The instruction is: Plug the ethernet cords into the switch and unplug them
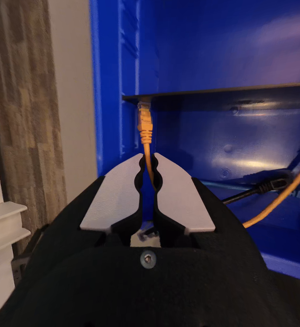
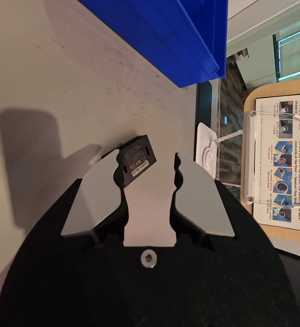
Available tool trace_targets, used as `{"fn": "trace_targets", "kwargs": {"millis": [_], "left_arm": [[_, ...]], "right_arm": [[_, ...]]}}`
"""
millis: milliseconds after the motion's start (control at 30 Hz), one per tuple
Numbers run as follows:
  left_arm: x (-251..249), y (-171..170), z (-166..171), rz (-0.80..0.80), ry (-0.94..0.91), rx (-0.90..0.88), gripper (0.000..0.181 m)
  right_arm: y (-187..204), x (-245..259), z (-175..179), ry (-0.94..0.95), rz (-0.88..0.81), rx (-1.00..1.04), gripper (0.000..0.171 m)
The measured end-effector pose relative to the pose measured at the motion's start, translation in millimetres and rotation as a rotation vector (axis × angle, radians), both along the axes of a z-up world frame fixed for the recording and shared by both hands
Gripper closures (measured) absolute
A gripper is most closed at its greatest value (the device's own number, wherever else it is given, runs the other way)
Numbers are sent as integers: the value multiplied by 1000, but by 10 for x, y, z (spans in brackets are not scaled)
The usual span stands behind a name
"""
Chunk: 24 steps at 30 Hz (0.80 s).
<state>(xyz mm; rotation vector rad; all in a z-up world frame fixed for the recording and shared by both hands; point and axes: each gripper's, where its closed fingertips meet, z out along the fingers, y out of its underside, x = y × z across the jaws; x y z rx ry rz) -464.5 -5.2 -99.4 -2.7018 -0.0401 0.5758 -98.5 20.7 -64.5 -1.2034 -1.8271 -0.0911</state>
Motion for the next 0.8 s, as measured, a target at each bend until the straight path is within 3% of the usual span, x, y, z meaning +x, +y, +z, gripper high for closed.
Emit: {"fn": "trace_targets", "kwargs": {"millis": [133, 567, 800], "left_arm": [[4, 92, 442, -66, 88, 143, 176], [-25, 394, 839, -189, 265, 280, 176], [-52, 460, 1344, -223, 375, 358, 177]], "right_arm": [[47, -20, 16, 34, -10, -2, 119], [134, 37, 20, 51, -38, 21, 120], [142, 19, -27, 37, -34, 34, 120]]}}
